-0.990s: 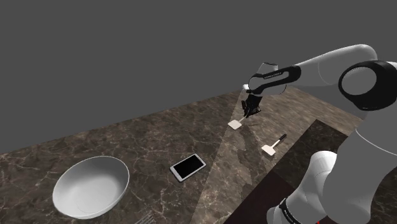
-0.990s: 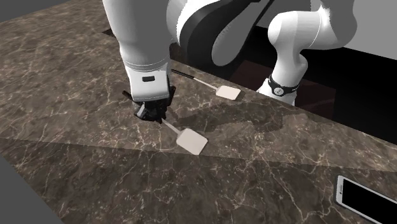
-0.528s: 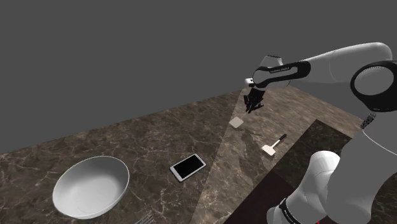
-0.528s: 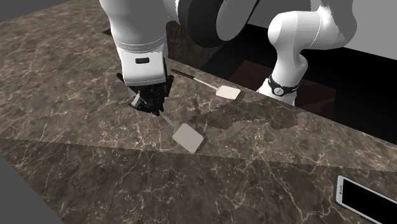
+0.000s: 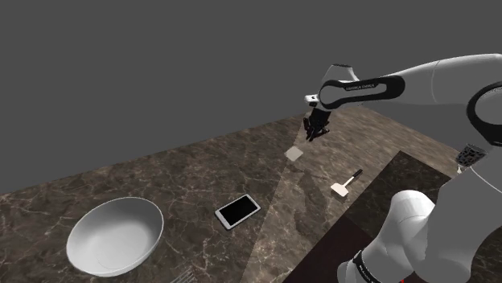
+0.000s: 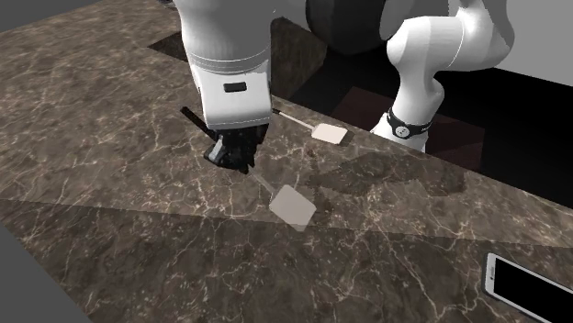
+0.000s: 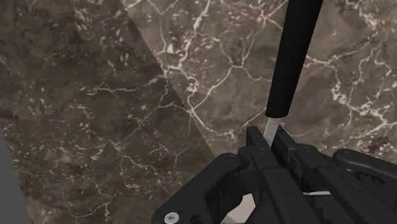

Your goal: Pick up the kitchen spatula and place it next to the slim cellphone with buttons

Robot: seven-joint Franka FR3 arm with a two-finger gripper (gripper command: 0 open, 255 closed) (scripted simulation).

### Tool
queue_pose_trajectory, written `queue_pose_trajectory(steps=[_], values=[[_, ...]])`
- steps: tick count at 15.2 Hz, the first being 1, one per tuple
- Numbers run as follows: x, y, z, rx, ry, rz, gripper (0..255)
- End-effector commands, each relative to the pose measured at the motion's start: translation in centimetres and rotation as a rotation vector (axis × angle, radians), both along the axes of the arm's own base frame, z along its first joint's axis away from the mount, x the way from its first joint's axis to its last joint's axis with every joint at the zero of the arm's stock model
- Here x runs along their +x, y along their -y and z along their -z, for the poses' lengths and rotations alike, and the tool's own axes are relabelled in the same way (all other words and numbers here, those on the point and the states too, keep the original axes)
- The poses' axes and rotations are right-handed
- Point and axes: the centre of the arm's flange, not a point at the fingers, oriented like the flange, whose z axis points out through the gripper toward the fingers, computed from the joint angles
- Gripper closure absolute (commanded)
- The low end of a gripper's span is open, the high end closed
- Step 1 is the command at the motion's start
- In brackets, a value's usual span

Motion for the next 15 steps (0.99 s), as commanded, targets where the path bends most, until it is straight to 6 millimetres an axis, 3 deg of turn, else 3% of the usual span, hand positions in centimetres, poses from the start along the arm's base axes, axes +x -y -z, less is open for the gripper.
queue_pose_trajectory(steps=[1,15], values=[[0.2,-2.8,0.0,-0.001,0.000,0.002,255],[2.0,-21.2,0.0,-0.001,0.000,0.002,255]])
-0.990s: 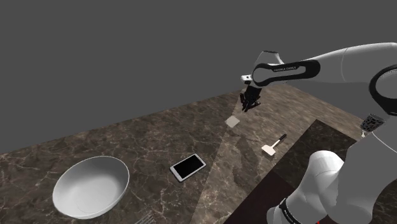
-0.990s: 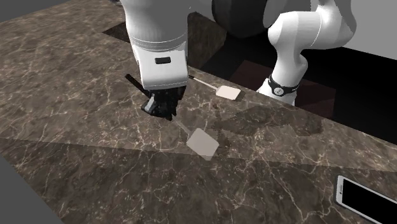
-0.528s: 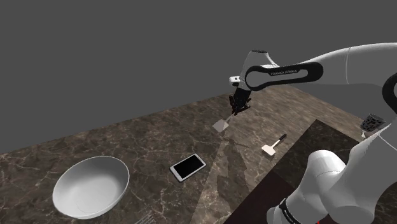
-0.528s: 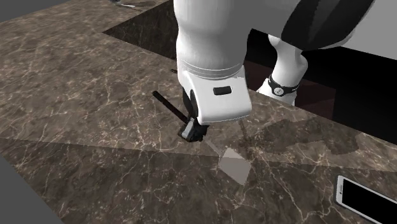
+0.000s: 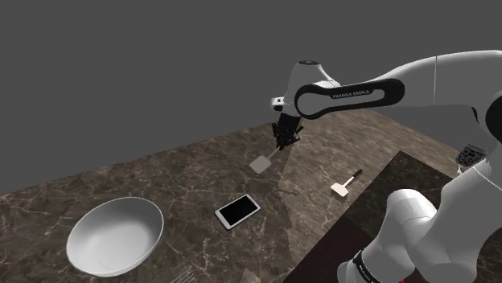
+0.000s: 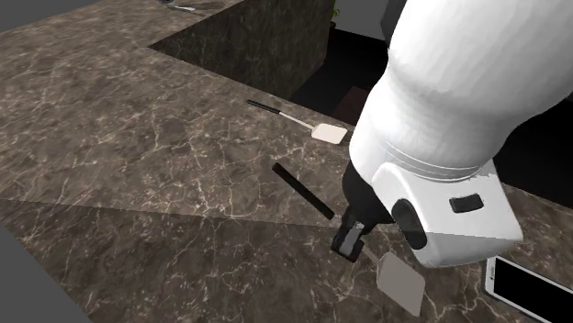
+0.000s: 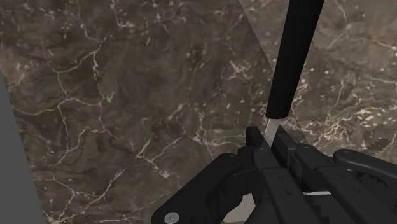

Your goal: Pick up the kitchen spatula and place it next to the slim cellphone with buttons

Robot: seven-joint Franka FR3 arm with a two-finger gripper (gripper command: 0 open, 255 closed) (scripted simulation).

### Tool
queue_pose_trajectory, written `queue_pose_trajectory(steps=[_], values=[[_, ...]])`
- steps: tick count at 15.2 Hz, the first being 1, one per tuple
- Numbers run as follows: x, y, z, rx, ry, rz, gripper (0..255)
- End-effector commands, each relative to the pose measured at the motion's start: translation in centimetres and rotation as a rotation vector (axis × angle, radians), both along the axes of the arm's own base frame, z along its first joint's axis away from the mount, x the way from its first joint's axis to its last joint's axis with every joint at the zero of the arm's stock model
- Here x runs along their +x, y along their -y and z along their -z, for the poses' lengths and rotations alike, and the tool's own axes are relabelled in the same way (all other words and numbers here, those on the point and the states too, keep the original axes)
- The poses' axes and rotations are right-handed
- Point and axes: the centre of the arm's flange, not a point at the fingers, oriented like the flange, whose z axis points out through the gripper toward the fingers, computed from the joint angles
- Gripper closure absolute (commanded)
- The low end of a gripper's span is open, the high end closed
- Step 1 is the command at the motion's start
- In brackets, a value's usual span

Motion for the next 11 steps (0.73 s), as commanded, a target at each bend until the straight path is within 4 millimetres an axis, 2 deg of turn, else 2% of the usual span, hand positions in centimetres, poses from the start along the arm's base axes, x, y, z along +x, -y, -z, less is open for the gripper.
queue_pose_trajectory(steps=[1,11], values=[[0.1,-2.4,0.0,0.000,0.000,0.001,255],[1.3,-15.6,-0.1,0.000,0.000,0.001,255]])
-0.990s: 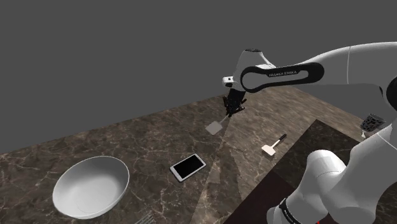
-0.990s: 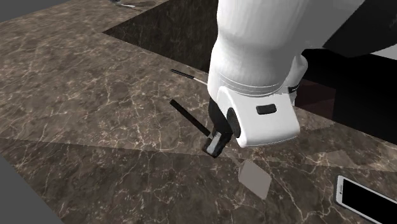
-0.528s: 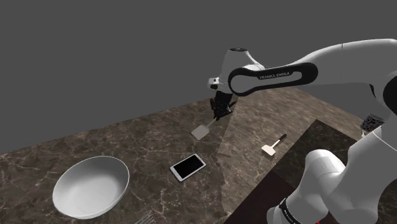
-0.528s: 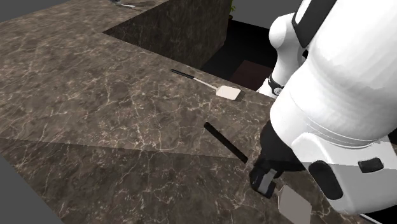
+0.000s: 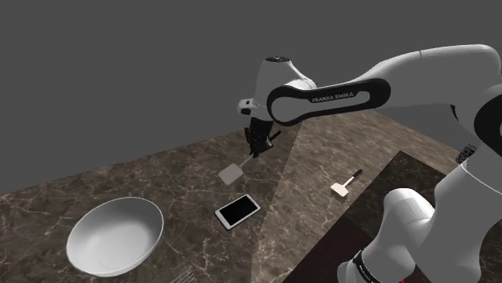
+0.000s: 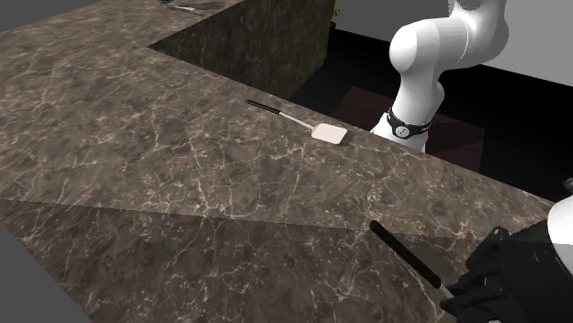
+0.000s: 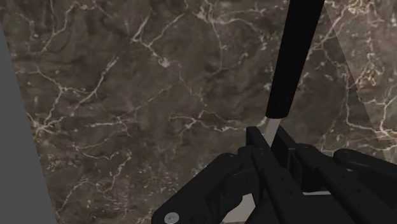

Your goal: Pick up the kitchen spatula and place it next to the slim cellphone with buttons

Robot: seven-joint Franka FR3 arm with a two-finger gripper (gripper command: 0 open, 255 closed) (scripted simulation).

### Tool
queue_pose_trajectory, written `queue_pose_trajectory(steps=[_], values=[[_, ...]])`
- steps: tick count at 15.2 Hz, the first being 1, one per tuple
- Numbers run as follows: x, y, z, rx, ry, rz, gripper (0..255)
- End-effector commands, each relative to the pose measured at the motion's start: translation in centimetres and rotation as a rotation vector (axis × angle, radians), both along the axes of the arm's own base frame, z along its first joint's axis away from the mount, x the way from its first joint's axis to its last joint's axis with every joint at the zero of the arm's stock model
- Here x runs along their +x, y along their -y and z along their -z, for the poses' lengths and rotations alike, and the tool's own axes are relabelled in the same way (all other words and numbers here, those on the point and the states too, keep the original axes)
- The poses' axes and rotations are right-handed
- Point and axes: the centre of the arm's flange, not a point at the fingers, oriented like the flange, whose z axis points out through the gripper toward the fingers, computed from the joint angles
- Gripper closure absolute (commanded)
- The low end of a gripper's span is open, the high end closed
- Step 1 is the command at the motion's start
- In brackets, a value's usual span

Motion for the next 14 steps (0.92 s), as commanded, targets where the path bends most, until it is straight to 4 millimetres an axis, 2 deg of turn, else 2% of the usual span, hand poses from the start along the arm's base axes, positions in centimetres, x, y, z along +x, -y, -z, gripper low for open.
queue_pose_trajectory(steps=[1,14], values=[[0.1,-2.7,0.2,0.000,0.000,0.001,255],[1.8,-19.8,0.1,0.000,0.000,0.001,255]])
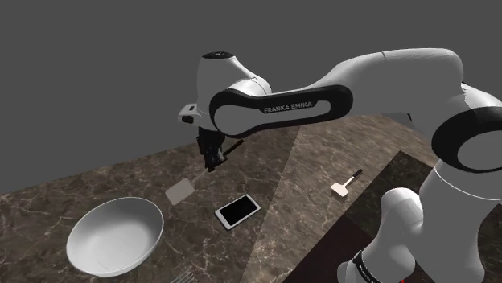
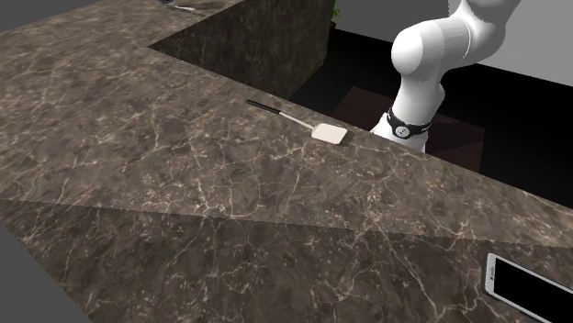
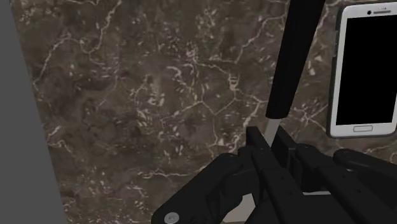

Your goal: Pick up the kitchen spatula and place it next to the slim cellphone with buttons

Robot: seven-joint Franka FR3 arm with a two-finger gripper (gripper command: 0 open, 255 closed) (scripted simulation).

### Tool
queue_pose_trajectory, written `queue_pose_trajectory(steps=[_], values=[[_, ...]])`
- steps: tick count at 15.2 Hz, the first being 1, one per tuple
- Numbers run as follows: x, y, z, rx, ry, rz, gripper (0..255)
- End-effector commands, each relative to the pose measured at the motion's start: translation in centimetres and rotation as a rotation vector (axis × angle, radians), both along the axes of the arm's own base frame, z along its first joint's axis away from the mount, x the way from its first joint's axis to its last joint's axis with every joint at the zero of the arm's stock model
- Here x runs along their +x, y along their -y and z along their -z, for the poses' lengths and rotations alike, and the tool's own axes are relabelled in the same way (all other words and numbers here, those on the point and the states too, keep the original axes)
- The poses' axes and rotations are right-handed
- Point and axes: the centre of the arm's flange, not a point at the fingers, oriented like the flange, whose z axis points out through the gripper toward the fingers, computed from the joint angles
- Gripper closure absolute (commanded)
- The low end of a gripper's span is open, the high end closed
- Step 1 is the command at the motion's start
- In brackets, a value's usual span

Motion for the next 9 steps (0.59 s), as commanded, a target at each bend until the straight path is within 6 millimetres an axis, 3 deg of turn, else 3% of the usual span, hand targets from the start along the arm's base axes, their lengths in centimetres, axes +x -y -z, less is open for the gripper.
queue_pose_trajectory(steps=[1,9], values=[[0.2,-2.8,-0.1,0.000,-0.001,0.000,255],[1.3,-13.3,-0.1,0.000,-0.001,0.000,255]])
